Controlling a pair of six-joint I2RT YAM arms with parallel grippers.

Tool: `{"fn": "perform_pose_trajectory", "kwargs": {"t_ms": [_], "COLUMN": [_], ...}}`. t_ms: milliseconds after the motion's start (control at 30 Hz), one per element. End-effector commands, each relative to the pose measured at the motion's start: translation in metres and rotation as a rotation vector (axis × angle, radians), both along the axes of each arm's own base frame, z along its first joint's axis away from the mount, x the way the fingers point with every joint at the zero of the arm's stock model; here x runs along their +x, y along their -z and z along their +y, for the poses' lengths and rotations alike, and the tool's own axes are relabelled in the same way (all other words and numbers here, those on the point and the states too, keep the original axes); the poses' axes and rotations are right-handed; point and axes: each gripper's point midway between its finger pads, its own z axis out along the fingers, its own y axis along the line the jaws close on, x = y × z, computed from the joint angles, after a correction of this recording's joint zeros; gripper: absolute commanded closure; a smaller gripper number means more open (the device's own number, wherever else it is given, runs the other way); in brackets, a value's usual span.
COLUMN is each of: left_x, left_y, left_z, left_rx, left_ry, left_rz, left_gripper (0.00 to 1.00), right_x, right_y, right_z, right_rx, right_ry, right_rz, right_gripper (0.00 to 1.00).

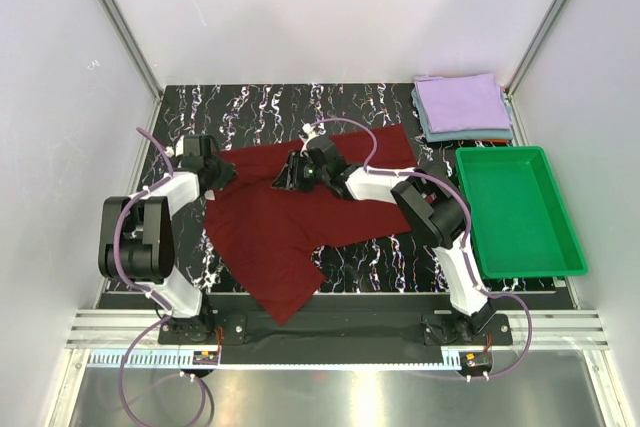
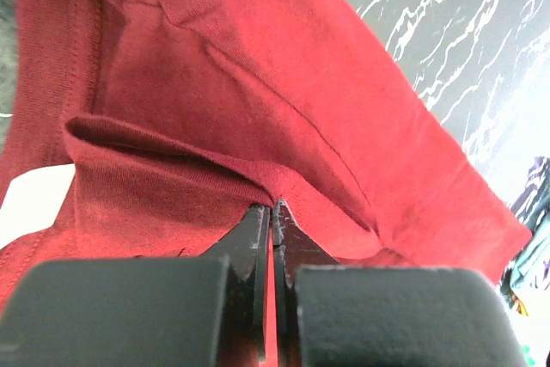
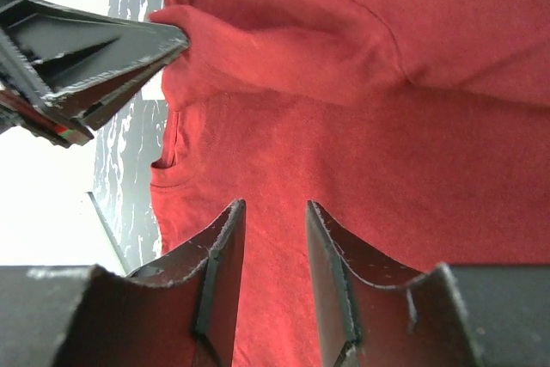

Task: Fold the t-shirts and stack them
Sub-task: Fold the tshirt

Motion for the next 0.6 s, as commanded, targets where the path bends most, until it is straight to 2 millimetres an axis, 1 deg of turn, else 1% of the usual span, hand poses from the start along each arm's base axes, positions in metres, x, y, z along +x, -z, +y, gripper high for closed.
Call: {"fn": "perform_pose_trajectory", "kwargs": {"t_ms": [0,100,200,233,267,333,367,433,567], "left_x": [0.017,0.016,0.012,0.012,0.011,0.010,0.010,0.008,0.005], "left_y": [-0.018,-0.016,-0.021,-0.027,-0.030,-0.035,-0.040,-0.043,-0.047], "left_z": [-0.001,-0.002,-0.004,-0.006,-0.009,-0.010,-0.010,-0.010,-0.017], "left_rx": [-0.036,-0.053,-0.075,-0.083,-0.092,-0.105,-0.107,-0.123,-0.186], "left_ry": [0.052,0.070,0.077,0.082,0.089,0.083,0.081,0.077,0.082], "left_rz": [-0.050,-0.041,-0.037,-0.052,-0.055,-0.058,-0.064,-0.058,-0.044], "left_gripper": [1.00,1.00,1.00,1.00,1.00,1.00,1.00,1.00,1.00], "right_x": [0.007,0.010,0.012,0.013,0.011,0.010,0.007,0.007,0.001], "right_y": [-0.029,-0.029,-0.027,-0.027,-0.023,-0.027,-0.025,-0.026,-0.025], "right_z": [0.016,0.014,0.009,0.008,0.006,0.005,0.004,0.005,0.006], "right_rx": [0.036,0.021,0.001,-0.002,-0.008,0.006,0.007,0.025,0.045], "right_ry": [-0.042,-0.039,-0.008,0.004,0.008,0.014,0.012,0.012,-0.002], "right_rz": [-0.112,-0.124,-0.122,-0.119,-0.111,-0.109,-0.106,-0.105,-0.105], "right_gripper": [0.58,0.58,0.59,0.58,0.59,0.58,0.59,0.58,0.56]}}
